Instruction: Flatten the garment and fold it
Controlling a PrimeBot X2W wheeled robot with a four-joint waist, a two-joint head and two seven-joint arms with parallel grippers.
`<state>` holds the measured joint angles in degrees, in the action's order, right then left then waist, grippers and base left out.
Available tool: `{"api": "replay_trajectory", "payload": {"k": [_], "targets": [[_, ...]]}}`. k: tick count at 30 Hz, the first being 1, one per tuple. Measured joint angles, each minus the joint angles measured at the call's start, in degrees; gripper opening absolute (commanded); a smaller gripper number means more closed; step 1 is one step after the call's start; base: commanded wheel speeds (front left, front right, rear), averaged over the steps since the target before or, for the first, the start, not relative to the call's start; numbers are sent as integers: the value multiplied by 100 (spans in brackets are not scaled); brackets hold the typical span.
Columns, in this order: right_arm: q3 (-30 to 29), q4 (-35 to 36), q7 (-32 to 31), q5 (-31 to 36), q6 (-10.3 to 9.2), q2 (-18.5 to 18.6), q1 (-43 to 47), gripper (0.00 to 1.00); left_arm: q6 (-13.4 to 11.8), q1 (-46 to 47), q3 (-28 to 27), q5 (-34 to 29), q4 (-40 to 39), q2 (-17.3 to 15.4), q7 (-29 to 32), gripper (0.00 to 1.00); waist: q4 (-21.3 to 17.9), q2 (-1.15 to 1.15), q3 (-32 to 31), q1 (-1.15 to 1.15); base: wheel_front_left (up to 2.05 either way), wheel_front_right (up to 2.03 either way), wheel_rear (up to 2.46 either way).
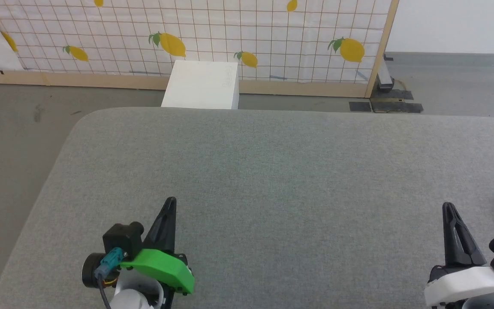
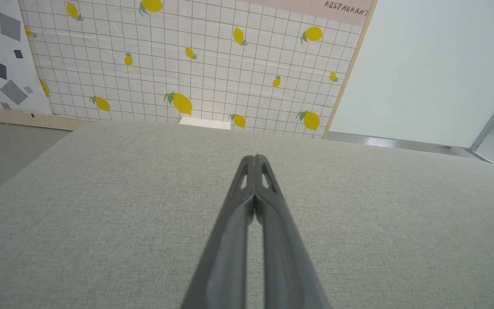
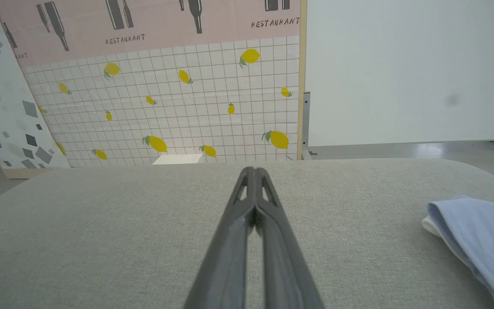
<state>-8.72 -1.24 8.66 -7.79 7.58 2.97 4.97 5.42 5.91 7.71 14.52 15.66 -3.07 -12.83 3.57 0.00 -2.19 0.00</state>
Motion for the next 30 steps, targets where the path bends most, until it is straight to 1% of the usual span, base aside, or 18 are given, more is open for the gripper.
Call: {"api": "replay_trajectory", "payload": {"k": [5, 30], "targets": [[44, 2, -43, 30, 0, 0, -13, 0, -20, -7, -37, -131, -77, 0, 65, 0, -16, 0, 10, 0, 0, 0, 0], [245, 15, -237, 186, 0, 0, -94, 0, -146, -120, -212, -408, -439, -1, 366, 0, -102, 0, 62, 0, 0, 0, 0]]}}
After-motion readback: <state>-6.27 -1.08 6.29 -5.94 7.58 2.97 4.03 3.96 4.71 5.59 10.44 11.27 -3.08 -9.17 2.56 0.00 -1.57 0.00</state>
